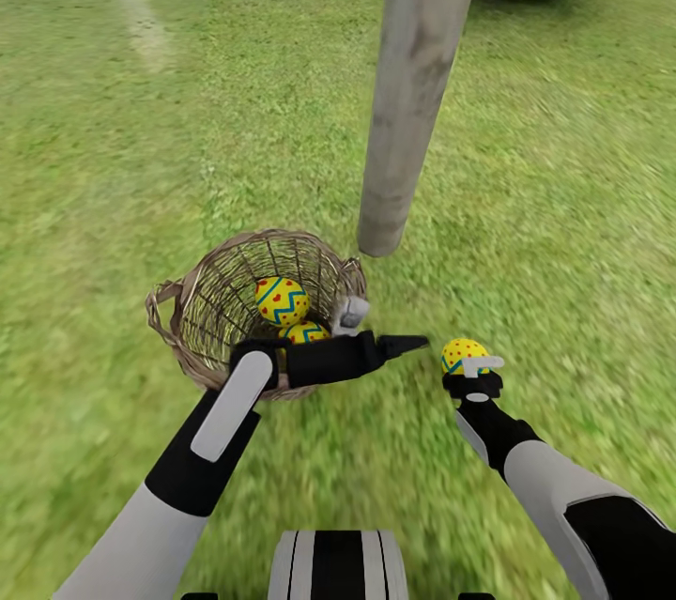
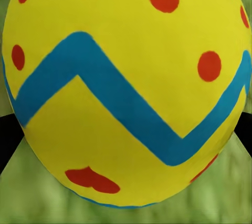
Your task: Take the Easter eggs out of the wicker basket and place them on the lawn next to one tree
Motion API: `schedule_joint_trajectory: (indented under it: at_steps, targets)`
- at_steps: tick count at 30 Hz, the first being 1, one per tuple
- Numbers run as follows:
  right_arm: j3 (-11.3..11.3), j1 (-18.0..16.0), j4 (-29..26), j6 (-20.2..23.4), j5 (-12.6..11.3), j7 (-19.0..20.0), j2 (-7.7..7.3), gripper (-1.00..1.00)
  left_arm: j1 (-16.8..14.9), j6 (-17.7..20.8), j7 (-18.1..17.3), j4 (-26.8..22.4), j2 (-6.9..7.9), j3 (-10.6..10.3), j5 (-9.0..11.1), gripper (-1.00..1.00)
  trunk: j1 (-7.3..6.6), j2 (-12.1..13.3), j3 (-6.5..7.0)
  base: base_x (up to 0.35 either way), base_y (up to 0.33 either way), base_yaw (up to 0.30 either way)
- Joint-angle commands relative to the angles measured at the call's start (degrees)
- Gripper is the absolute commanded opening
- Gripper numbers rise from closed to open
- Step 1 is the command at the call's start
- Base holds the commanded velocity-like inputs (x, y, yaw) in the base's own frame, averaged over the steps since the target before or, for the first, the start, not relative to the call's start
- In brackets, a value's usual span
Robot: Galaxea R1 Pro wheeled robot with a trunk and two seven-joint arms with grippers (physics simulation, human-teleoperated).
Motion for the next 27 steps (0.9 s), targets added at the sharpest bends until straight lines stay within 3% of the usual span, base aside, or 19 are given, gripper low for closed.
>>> schedule_joint_trajectory:
  at_steps: [1, 15, 16, 27]
  targets:
    - [0.47, -0.02, -0.04, 0.07, -0.4, -0.29, -0.04, -1.0, -0.03, 0.17, -0.49, 0.05, -0.01, -0.28, -0.48, 1.0, -0.01, -0.01, -0.03, 0.0, 0.0, 0.0]
    - [0.47, -0.02, -0.13, 0.07, -0.4, -0.1, -0.12, -1.0, -0.02, 0.15, -0.49, -0.02, 0.08, -0.63, -0.48, 1.0, -0.01, -0.01, -0.03, 0.0, 0.0, 0.0]
    - [0.47, -0.02, -0.13, 0.07, -0.4, -0.06, -0.13, 1.0, -0.03, 0.16, -0.49, -0.02, 0.08, -0.63, -0.48, 1.0, -0.01, -0.01, -0.03, 0.0, 0.0, 0.0]
    - [0.47, -0.02, -0.17, 0.07, -0.48, 0.06, -0.04, 1.0, 0.04, 0.09, -0.49, -0.02, 0.17, -0.59, -0.48, 1.0, -0.01, -0.01, -0.03, 0.0, 0.0, 0.0]
